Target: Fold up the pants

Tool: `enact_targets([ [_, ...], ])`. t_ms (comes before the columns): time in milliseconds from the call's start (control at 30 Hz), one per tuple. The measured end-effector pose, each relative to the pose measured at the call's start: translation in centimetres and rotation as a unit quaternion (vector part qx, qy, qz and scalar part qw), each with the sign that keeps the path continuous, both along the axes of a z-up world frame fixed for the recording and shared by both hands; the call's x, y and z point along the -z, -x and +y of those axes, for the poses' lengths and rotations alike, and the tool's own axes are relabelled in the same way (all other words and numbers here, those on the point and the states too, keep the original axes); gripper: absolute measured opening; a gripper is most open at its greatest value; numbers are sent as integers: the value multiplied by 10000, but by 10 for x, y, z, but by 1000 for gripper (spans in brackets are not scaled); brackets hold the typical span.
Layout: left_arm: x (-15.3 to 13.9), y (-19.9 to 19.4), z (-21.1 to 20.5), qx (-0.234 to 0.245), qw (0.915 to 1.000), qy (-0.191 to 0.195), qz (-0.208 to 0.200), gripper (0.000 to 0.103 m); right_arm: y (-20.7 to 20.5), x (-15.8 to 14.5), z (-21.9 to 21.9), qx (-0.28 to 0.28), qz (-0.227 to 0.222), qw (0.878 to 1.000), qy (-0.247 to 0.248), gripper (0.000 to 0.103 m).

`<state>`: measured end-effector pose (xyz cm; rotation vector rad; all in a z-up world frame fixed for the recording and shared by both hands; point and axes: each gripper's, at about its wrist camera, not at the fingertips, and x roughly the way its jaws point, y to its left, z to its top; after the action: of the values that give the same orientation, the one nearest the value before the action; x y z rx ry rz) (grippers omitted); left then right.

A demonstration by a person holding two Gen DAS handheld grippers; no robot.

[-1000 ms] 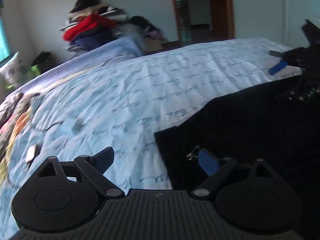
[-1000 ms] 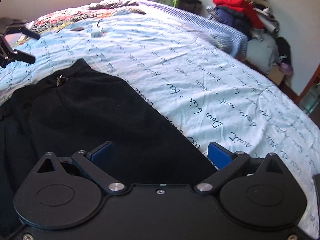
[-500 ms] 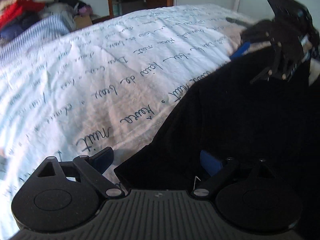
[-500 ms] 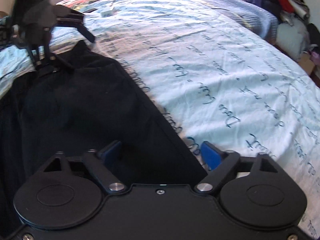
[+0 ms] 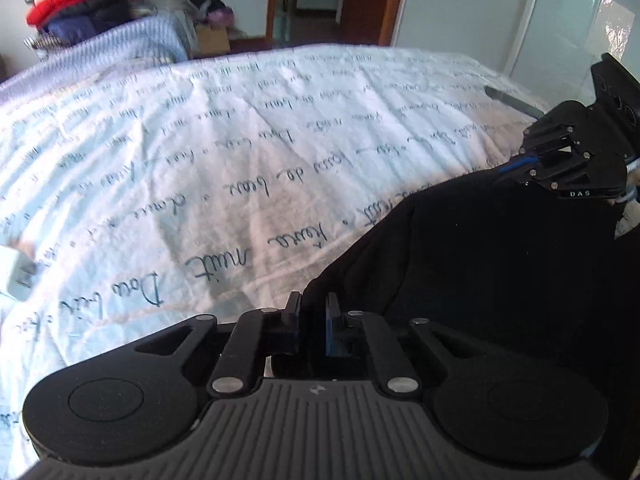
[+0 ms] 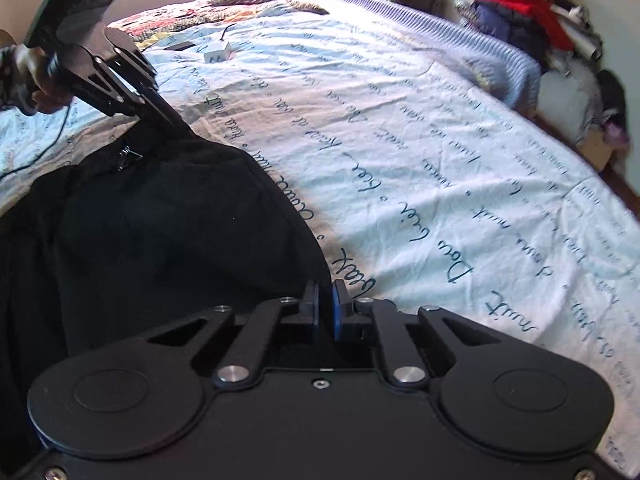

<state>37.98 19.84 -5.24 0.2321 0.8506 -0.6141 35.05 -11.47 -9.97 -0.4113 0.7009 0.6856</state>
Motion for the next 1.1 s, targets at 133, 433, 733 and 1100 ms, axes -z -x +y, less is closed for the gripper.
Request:
enact_targets([
  [133, -18, 40, -4, -112, 9979, -56, -630, 7, 47, -21, 7, 144, -764, 9969, 146, 6],
  [433, -49, 185, 19, -164, 9920, 224, -1229, 8, 208, -49, 13, -433, -1351, 9890, 421, 6],
  [733, -2, 283, 38, -573, 9964, 223, -582, 9, 316, -5, 35, -1157, -763, 9890, 522, 6],
  [1100, 12, 306, 45, -1192, 9921, -175, -358, 33, 337, 26, 42, -829, -914, 9901, 665, 8],
])
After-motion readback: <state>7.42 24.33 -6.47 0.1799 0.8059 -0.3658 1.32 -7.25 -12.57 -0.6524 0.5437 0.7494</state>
